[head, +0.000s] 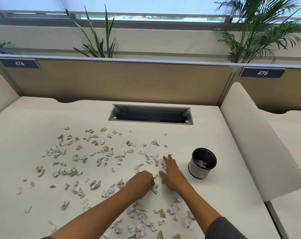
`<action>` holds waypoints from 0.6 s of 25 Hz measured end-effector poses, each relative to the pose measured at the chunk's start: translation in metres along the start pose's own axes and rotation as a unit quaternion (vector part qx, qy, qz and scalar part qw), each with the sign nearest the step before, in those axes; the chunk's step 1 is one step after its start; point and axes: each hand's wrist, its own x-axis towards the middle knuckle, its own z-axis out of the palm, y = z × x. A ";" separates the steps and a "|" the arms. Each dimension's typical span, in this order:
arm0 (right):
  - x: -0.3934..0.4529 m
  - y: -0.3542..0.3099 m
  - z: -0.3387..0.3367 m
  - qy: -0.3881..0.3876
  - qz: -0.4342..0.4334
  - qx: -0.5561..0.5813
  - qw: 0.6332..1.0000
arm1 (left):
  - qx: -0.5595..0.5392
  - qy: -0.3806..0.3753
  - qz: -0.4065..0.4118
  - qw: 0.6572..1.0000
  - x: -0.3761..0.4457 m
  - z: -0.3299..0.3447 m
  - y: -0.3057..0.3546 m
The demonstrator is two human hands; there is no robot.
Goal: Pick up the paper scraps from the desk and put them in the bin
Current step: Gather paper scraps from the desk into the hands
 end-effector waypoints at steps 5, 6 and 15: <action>0.000 -0.006 0.018 -0.019 -0.068 -0.106 0.992 | 0.008 0.030 -0.010 0.999 -0.003 0.008 -0.001; -0.002 -0.006 0.018 -0.027 -0.085 -0.129 0.988 | 0.009 0.033 -0.016 0.999 -0.004 0.009 -0.001; -0.043 0.013 0.005 -0.078 -0.154 -0.215 0.961 | 0.038 0.046 -0.020 0.998 -0.008 0.009 0.006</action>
